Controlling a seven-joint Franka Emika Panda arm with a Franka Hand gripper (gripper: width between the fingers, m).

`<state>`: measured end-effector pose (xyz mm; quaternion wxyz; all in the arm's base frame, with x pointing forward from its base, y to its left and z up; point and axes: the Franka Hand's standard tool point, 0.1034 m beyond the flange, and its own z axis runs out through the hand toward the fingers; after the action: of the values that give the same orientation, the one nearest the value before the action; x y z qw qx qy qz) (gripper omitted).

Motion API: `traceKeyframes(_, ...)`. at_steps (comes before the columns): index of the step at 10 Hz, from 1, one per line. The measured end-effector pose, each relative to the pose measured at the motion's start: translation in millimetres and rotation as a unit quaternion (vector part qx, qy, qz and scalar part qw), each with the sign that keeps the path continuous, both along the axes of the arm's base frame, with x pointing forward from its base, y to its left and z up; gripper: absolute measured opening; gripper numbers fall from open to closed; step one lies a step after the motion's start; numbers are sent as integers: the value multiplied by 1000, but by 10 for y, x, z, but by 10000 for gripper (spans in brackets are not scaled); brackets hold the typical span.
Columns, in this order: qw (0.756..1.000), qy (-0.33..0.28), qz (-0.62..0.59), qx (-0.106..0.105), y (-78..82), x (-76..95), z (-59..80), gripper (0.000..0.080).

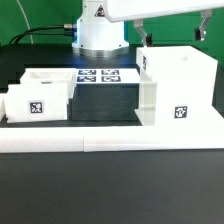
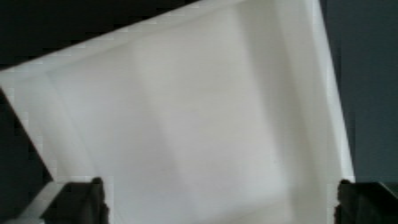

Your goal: Assemble drawer

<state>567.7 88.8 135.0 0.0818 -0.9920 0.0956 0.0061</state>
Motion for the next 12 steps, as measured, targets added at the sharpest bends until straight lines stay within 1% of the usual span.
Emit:
traceKeyframes(1,1000,-2,27,-3,-26,-10,-3,649)
traceKeyframes(2,998,3,63,-21,-184,-35,1,649)
traceKeyframes(3,997,-1,77,-33,-383,-22,18,649)
traceKeyframes(4,997,-4,70,-39,-540,-26,27,649)
traceKeyframes(6,997,-14,62,-50,-943,-93,-51,649)
traceKeyframes(7,997,-11,60,-47,-1068,-142,-100,649)
traceKeyframes(9,997,-11,61,-47,-1036,-138,-99,649)
traceKeyframes(11,997,-10,61,-48,-1043,-141,-105,649)
traceKeyframes(12,995,-11,86,-44,-1082,-155,-123,649)
